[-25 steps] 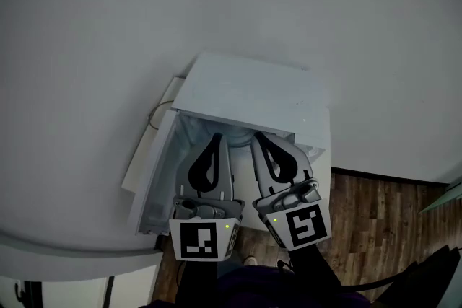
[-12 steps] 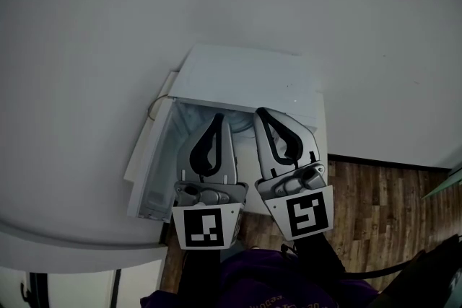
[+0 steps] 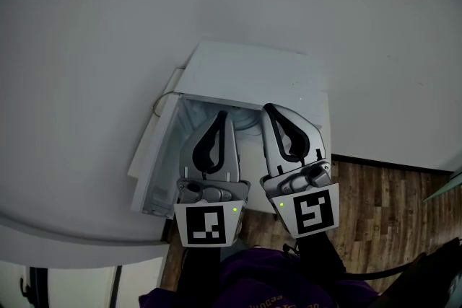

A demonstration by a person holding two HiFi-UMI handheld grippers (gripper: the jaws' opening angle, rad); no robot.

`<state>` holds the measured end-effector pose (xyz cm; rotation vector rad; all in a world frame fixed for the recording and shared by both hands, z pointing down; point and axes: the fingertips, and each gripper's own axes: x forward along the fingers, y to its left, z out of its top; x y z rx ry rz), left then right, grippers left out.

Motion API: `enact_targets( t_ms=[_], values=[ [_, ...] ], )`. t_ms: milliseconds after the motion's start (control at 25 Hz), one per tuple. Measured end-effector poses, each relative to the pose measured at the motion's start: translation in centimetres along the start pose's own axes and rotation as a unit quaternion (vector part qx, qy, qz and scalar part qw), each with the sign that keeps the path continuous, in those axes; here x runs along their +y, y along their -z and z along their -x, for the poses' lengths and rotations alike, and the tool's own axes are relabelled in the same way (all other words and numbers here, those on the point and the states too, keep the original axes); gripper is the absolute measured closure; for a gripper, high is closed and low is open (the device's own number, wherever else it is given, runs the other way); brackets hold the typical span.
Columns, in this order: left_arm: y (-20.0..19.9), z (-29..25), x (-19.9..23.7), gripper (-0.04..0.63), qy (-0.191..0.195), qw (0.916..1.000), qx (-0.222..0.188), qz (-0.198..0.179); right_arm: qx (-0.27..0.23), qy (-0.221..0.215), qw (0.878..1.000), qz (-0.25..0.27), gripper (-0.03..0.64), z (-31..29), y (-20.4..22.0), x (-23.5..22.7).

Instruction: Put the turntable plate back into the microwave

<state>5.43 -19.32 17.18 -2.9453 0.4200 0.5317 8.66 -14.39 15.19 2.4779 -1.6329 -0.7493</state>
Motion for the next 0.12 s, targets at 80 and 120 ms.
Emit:
enact_targets(
  t_ms=[80, 120],
  values=[
    [-0.03, 0.10, 0.19, 0.589, -0.003, 1.0000, -0.002, 0.001, -0.004, -0.002, 1.000, -0.002, 0.606, -0.07, -0.15, 0.03],
    [-0.07, 0.15, 0.27, 0.589, -0.005, 1.0000, -0.003, 0.001, -0.006, -0.003, 1.000, -0.003, 0.606, -0.10, -0.23, 0.02]
  ],
)
